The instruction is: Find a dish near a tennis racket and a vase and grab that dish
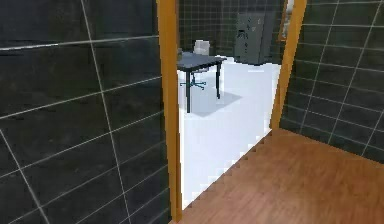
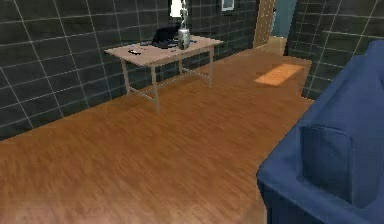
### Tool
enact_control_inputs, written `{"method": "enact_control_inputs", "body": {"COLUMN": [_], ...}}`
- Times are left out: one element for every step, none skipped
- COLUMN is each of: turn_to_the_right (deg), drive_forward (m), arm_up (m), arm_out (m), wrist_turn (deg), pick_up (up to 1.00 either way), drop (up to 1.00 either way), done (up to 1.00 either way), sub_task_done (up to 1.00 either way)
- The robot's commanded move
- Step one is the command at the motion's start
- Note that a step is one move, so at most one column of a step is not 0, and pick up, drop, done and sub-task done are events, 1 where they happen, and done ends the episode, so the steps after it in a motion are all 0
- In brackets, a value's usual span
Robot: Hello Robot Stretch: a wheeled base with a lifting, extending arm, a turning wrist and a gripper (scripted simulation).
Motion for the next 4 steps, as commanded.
{"method": "enact_control_inputs", "body": {"turn_to_the_right": [0.0,45.0,45.0,3.0], "drive_forward": [0.20,0.00,0.00,0.00], "arm_up": [0.00,0.00,0.00,0.00], "arm_out": [0.00,0.00,0.00,0.00], "wrist_turn": [0.0,0.0,0.0,0.0], "pick_up": [0.00,0.00,0.00,0.00], "drop": [0.00,0.00,0.00,0.00], "done": [0.00,0.00,0.00,0.00], "sub_task_done": [0.00,0.00,0.00,0.00]}}
